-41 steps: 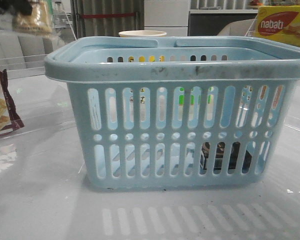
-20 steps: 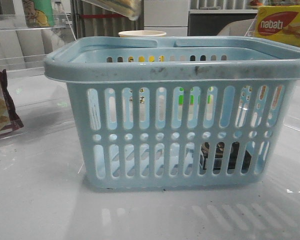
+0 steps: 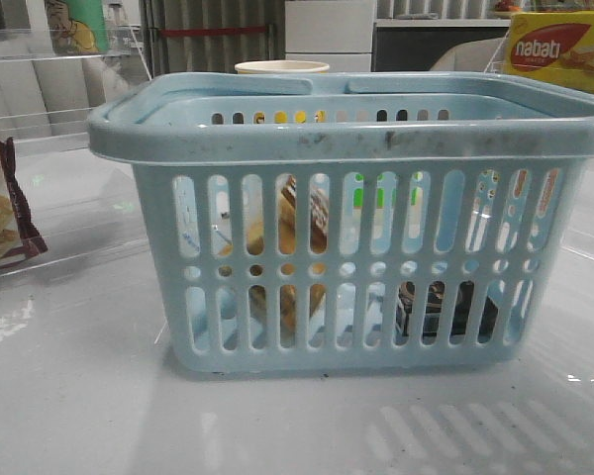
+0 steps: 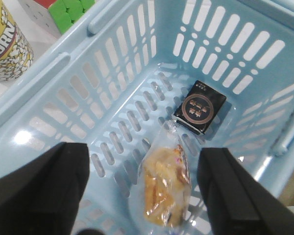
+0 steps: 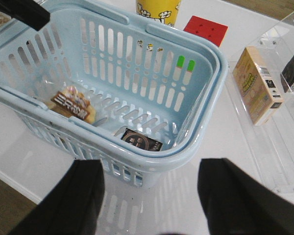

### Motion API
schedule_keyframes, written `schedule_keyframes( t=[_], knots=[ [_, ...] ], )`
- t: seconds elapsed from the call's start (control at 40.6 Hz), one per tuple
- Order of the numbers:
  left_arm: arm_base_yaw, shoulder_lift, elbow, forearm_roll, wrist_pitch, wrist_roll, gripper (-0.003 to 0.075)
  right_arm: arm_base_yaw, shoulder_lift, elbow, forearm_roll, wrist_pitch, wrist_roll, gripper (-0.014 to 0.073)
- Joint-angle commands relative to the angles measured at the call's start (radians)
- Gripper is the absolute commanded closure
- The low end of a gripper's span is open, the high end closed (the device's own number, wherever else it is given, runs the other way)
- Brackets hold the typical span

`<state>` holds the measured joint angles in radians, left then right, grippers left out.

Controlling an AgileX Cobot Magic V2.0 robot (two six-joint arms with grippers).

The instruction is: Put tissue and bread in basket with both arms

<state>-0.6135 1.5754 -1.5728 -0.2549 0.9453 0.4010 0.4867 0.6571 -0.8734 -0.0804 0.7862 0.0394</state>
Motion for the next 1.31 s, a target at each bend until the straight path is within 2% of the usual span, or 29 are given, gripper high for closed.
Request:
schedule_keyframes(
  t=[0.0, 0.099, 0.271, 0.394, 0.517, 0.616, 0.739, 0.961, 1.281],
  knots=[
    [-0.005, -0.126, 0.037, -0.013, -0.037, -0.012, 0.0223, -0.002, -0.020, -0.018, -0.018, -0.065, -0.001, 0.0078],
    [-0.005, -0.239, 0.149, 0.048, -0.070, -0.063, 0.0231, -0.002, -0.057, 0.005, -0.018, -0.063, 0.000, 0.0078],
    [-0.005, -0.457, 0.372, 0.242, -0.133, -0.247, 0.0231, -0.002, -0.140, 0.084, -0.018, -0.064, 0.000, 0.0078],
    [-0.005, -0.611, 0.529, 0.263, -0.188, -0.305, 0.0231, -0.002, -0.194, 0.141, -0.018, -0.068, -0.001, 0.0094],
    [-0.005, -0.754, 0.682, 0.263, -0.293, -0.349, 0.0233, -0.002, -0.228, 0.179, -0.018, -0.069, -0.005, 0.0223],
    [-0.005, -0.853, 0.788, 0.263, -0.403, -0.350, 0.0241, -0.002, -0.232, 0.202, -0.018, -0.068, -0.005, 0.0384],
    [-0.005, -0.924, 0.878, 0.281, -0.489, -0.348, 0.0349, -0.002, -0.232, 0.215, -0.018, -0.065, -0.005, 0.0545],
    [-0.005, -0.940, 0.915, 0.323, -0.484, -0.348, 0.0626, -0.002, -0.232, 0.215, -0.020, -0.022, -0.005, 0.0526],
    [-0.005, -0.936, 0.922, 0.323, -0.486, -0.348, 0.0626, -0.002, -0.232, 0.215, -0.020, -0.017, -0.005, 0.0526]
  ],
)
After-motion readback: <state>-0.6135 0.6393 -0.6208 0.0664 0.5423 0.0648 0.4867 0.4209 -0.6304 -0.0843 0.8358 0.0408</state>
